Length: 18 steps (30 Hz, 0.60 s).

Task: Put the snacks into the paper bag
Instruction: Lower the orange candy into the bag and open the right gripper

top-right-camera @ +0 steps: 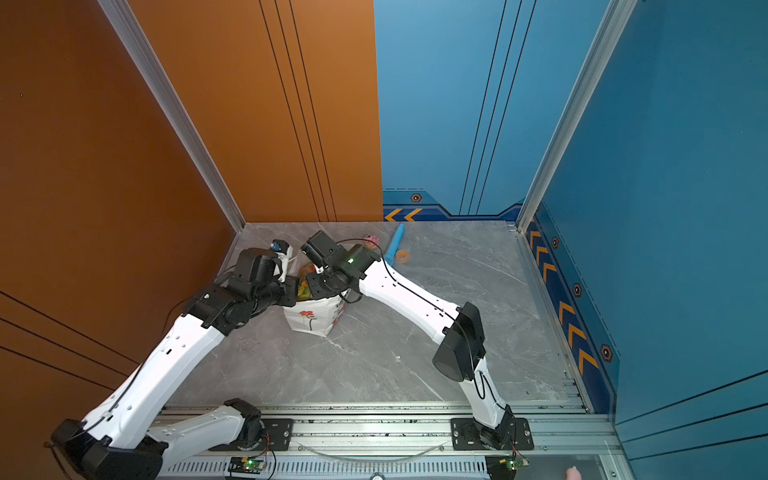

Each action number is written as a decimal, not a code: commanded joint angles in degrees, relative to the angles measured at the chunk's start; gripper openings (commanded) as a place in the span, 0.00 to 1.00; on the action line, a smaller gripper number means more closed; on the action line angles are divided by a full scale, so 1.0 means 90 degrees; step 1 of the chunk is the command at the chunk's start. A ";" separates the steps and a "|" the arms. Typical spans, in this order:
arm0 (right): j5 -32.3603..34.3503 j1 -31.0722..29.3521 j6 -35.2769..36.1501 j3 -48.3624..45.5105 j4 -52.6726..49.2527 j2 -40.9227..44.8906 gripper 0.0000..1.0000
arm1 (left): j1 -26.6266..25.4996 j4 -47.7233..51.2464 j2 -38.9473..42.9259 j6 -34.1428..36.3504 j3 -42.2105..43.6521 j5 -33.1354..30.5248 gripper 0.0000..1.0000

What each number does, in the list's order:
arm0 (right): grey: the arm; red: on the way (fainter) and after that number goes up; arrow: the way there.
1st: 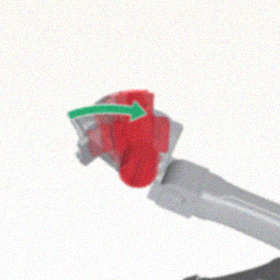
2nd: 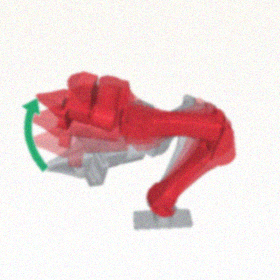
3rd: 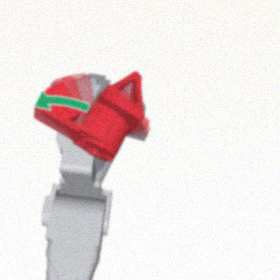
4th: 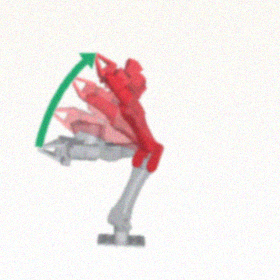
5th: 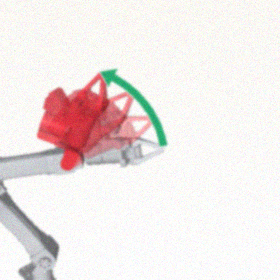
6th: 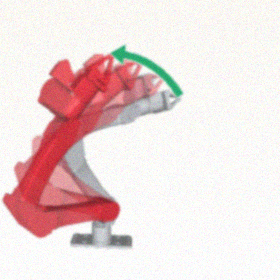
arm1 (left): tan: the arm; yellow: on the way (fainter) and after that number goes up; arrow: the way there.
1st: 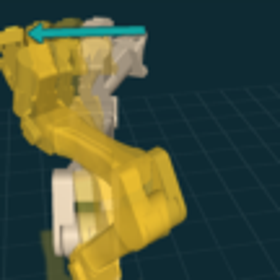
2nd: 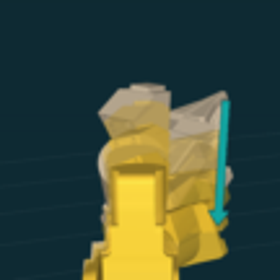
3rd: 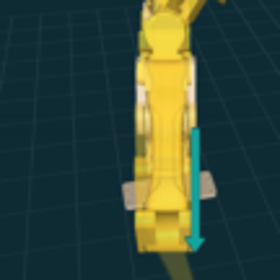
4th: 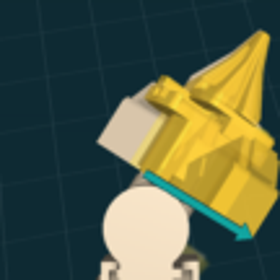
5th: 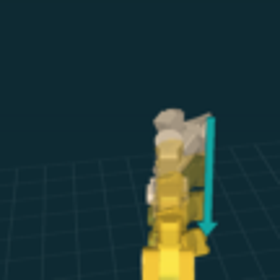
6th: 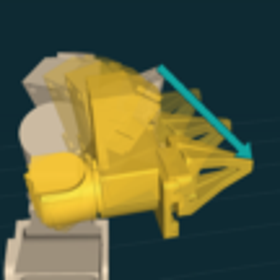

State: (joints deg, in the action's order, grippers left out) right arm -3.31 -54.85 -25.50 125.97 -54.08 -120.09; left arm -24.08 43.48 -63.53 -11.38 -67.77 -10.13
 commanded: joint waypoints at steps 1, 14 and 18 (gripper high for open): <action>-0.0188 0.0032 -0.0019 0.0231 -0.0300 -0.0262 0.31 | -0.0078 -0.0100 0.0203 0.0075 0.0010 -0.0089 0.00; -0.0077 -0.0028 -0.0019 0.0281 -0.0301 -0.0048 0.55 | -0.0006 -0.0093 0.0174 0.0062 0.0020 -0.0090 0.00; -0.0022 -0.0058 -0.0020 0.0285 -0.0301 0.0072 0.56 | -0.0001 -0.0095 0.0174 0.0063 0.0017 -0.0094 0.00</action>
State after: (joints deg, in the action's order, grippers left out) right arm -4.47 -54.87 -25.50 127.24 -54.08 -121.95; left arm -24.08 43.44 -63.53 -11.38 -67.55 -10.48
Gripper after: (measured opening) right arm 0.562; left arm 0.046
